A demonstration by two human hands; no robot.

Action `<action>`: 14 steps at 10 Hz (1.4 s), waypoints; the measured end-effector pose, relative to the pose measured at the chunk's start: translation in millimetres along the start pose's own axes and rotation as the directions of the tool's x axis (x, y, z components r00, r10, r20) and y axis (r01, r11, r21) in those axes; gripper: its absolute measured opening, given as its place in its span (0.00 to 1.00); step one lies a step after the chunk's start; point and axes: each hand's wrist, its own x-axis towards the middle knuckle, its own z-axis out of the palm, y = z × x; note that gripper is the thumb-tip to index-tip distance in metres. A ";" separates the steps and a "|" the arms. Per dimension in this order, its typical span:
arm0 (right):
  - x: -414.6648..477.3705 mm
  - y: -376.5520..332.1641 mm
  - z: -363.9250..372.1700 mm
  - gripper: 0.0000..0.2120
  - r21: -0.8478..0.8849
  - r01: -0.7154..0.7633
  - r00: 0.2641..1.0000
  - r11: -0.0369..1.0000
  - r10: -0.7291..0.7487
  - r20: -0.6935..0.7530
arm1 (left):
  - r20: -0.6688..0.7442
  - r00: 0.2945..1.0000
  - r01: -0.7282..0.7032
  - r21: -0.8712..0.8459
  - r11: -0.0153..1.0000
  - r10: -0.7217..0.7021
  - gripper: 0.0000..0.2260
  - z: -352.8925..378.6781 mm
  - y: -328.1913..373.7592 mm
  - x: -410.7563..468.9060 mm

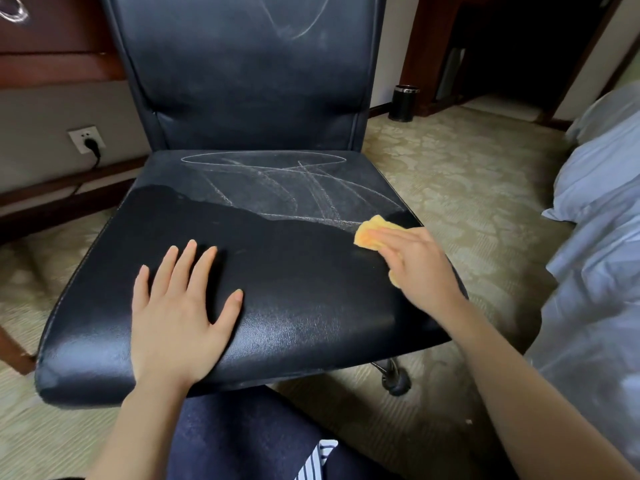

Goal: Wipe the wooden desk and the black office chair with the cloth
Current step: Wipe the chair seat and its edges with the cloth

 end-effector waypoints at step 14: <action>-36.8 -78.0 23.0 0.15 0.033 0.227 0.967 0.973 -0.221 -0.124 | -0.002 1.000 0.028 0.021 0.999 -0.028 0.30 -1.1 6.1 -0.3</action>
